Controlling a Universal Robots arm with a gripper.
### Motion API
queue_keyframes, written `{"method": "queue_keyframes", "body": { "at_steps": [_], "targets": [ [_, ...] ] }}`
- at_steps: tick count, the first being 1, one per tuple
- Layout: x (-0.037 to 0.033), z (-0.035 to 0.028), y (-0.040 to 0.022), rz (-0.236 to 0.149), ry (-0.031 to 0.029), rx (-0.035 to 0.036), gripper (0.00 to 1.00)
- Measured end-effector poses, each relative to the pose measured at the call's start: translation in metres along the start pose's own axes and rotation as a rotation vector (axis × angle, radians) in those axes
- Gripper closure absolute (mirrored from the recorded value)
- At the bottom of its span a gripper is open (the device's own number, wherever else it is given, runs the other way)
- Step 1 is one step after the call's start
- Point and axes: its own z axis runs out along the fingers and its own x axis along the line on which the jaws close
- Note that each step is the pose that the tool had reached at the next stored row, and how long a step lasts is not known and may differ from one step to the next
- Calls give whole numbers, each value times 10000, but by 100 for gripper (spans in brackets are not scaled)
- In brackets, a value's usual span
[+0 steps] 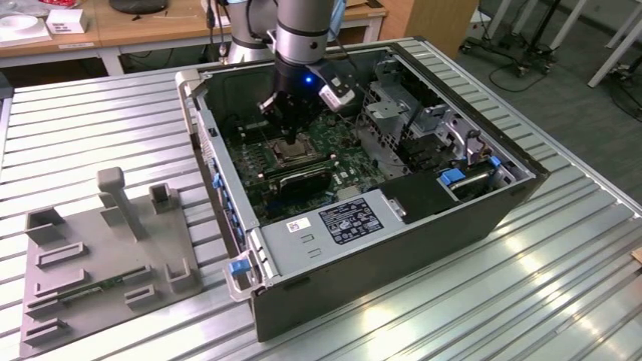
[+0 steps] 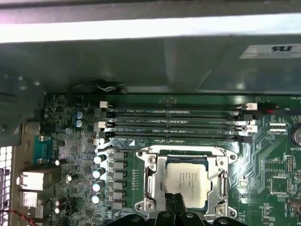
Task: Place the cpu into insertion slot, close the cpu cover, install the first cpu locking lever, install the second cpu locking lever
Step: 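Close the cpu cover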
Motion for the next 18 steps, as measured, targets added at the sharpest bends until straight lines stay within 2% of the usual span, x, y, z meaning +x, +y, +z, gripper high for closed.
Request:
{"method": "queue_keyframes", "body": {
  "at_steps": [3, 6, 7, 10, 12, 18],
  "targets": [
    [2, 11, -1, -146, -86, 12, 89],
    [7, 13, 0, -154, -109, 10, 89],
    [10, 14, 0, -155, -158, 13, 89],
    [21, 24, 0, -160, -357, 15, 89],
    [25, 30, 0, -160, -426, 20, 89],
    [70, 39, 7, -152, -432, 20, 89]
  ]
}}
